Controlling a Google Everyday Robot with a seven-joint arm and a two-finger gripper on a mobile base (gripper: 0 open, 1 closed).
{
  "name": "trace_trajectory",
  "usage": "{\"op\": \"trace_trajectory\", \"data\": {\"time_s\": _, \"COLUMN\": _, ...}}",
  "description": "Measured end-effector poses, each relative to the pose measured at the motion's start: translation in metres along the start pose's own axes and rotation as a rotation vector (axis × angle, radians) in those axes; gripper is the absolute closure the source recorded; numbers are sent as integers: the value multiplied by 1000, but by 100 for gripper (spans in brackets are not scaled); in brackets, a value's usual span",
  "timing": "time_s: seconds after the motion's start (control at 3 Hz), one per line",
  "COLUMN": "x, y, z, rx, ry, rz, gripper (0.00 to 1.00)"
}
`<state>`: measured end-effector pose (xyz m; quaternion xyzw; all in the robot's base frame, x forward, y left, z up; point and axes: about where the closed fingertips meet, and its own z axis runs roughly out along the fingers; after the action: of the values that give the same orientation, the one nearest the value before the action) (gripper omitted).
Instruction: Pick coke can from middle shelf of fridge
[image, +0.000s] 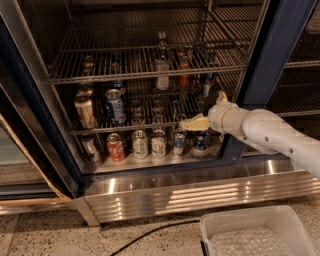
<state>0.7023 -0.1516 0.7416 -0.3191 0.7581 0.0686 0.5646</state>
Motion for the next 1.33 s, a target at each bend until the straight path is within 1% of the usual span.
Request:
{"op": "trace_trajectory", "data": {"time_s": 0.33, "x": -7, "y": -5, "z": 12, "rx": 33, "ry": -21, "rz": 2, "gripper": 0}}
{"op": "trace_trajectory", "data": {"time_s": 0.67, "x": -18, "y": -16, "z": 31, "rx": 87, "ry": -67, "rz": 13, "gripper": 0}}
{"op": "trace_trajectory", "data": {"time_s": 1.0, "x": -39, "y": -32, "z": 53, "rx": 153, "ry": -130, "rz": 27, "gripper": 0}}
{"op": "trace_trajectory", "data": {"time_s": 1.33, "x": -39, "y": -31, "z": 53, "rx": 152, "ry": -130, "rz": 28, "gripper": 11}}
